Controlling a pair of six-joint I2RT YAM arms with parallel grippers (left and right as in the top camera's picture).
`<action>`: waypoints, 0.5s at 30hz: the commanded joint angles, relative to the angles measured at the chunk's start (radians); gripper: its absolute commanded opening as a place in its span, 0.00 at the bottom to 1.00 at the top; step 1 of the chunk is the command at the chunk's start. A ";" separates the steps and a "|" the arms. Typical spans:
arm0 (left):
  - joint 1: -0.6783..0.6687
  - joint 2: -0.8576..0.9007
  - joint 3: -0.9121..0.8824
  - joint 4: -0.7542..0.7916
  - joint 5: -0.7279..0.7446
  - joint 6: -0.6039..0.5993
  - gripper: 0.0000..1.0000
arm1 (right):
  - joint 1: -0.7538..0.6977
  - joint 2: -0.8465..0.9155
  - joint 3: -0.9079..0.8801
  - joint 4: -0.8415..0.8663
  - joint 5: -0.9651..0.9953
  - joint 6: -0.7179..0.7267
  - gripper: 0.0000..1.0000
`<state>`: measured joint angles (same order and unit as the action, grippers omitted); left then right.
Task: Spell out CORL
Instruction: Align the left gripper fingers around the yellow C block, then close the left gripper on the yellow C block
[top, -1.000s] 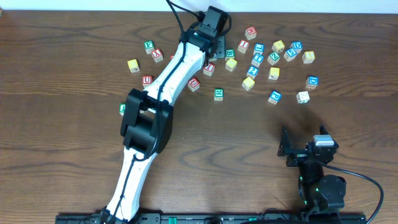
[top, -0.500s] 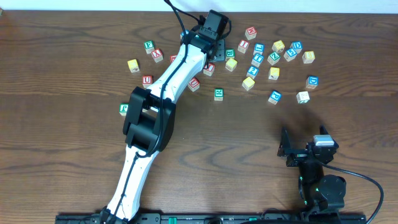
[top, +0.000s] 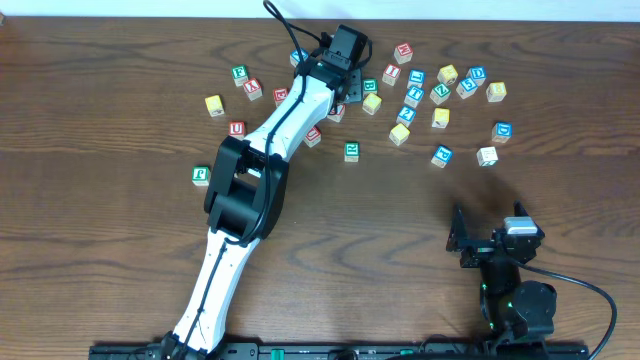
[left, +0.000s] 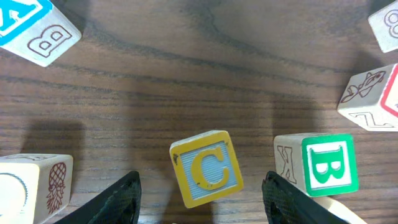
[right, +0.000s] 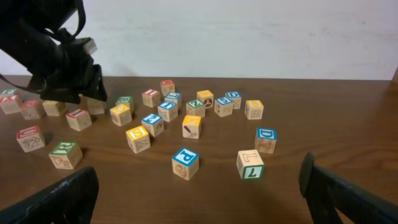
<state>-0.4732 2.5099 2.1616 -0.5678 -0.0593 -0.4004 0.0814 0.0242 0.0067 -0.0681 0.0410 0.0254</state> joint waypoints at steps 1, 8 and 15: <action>0.004 0.004 0.022 0.012 -0.021 -0.013 0.62 | -0.005 -0.005 -0.001 -0.003 0.001 -0.004 0.99; 0.005 0.005 0.022 0.047 -0.021 -0.013 0.61 | -0.005 -0.005 -0.001 -0.003 0.001 -0.004 0.99; 0.006 0.029 0.022 0.034 -0.021 -0.014 0.61 | -0.005 -0.005 -0.001 -0.003 0.001 -0.004 0.99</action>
<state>-0.4728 2.5111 2.1616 -0.5232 -0.0593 -0.4004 0.0814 0.0242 0.0067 -0.0681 0.0410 0.0254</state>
